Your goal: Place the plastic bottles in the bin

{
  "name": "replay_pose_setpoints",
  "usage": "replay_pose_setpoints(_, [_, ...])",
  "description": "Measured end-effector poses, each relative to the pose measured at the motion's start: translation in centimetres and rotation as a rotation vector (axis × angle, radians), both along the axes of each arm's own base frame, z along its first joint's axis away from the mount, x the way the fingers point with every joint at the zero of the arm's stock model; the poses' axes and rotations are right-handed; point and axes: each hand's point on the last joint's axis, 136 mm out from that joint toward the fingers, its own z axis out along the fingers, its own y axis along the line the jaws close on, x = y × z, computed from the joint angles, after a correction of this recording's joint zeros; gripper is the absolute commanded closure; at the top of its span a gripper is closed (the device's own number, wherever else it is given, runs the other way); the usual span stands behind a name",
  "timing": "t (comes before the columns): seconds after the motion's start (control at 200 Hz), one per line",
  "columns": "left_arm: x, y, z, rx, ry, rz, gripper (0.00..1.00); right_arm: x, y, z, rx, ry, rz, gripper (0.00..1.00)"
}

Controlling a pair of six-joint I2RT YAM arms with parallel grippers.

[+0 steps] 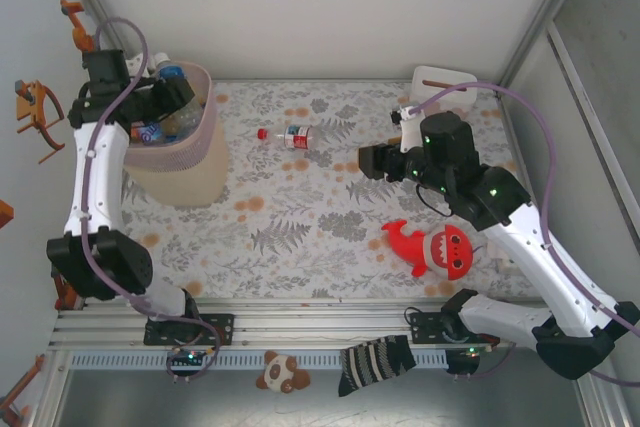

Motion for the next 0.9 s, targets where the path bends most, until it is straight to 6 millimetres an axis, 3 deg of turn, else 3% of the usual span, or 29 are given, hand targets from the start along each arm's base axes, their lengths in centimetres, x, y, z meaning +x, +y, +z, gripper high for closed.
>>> replay_pose_setpoints(0.21, [1.3, 3.1, 0.5, -0.131, -0.093, 0.360, 0.50, 0.0, 0.0, -0.2, -0.002, 0.002, 0.000, 0.27])
replay_pose_setpoints(0.371, [3.0, 3.9, 1.1, -0.239, -0.113, 0.483, 0.51, 0.0, 0.0, -0.1, -0.001, 0.002, 0.000, 0.27])
replay_pose_setpoints(0.461, [4.0, 3.9, 0.3, -0.284, -0.096, 0.522, 0.51, 0.0, 0.0, -0.2, -0.002, 0.002, 0.000, 0.27])
replay_pose_setpoints(0.676, [5.5, 2.8, -2.5, -0.336, -0.015, 0.549, 0.37, 0.0, 0.0, -0.3, -0.003, 0.004, 0.000, 0.27])
replay_pose_setpoints(0.901, [4.7, 3.0, -1.9, -0.341, 0.016, 0.584, 0.19, 0.0, 0.0, -0.1, 0.001, -0.001, -0.001, 0.27])
